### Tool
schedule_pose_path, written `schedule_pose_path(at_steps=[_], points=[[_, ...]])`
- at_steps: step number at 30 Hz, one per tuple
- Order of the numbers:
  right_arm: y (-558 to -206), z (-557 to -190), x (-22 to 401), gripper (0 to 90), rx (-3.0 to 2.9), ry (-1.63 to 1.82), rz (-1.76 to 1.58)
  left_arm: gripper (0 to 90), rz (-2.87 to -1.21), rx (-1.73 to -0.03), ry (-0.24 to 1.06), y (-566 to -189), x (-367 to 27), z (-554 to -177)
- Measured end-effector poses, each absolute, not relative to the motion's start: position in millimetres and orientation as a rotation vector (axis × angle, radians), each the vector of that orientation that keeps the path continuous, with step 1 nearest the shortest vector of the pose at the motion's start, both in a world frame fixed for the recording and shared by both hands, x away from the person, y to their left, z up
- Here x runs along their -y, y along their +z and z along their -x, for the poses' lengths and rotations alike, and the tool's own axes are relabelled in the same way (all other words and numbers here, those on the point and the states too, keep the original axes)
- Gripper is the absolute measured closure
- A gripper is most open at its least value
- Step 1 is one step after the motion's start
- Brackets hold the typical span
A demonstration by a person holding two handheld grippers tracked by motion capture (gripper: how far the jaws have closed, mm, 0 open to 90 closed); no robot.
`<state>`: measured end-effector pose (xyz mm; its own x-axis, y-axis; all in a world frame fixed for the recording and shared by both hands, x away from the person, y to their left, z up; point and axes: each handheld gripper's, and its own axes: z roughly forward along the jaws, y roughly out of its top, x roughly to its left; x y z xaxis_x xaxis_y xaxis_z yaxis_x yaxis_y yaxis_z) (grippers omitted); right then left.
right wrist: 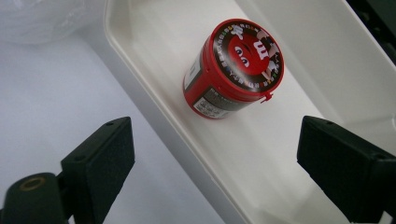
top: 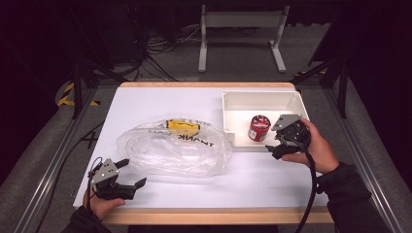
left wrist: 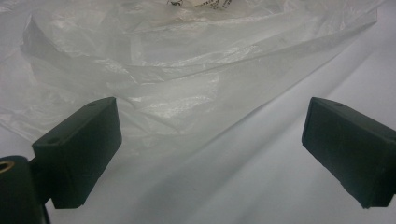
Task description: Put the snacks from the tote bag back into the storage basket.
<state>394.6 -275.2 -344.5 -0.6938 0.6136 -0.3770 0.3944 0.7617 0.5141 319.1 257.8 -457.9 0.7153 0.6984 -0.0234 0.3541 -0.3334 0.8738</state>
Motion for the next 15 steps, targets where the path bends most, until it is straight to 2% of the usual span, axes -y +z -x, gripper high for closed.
schedule_pose_path(at_steps=[15], points=[[-379, -366, 301, 10.5, -2.385, 0.609, -0.77, 5.3, -1.953, -0.807, 0.451, -458, -257, -319]])
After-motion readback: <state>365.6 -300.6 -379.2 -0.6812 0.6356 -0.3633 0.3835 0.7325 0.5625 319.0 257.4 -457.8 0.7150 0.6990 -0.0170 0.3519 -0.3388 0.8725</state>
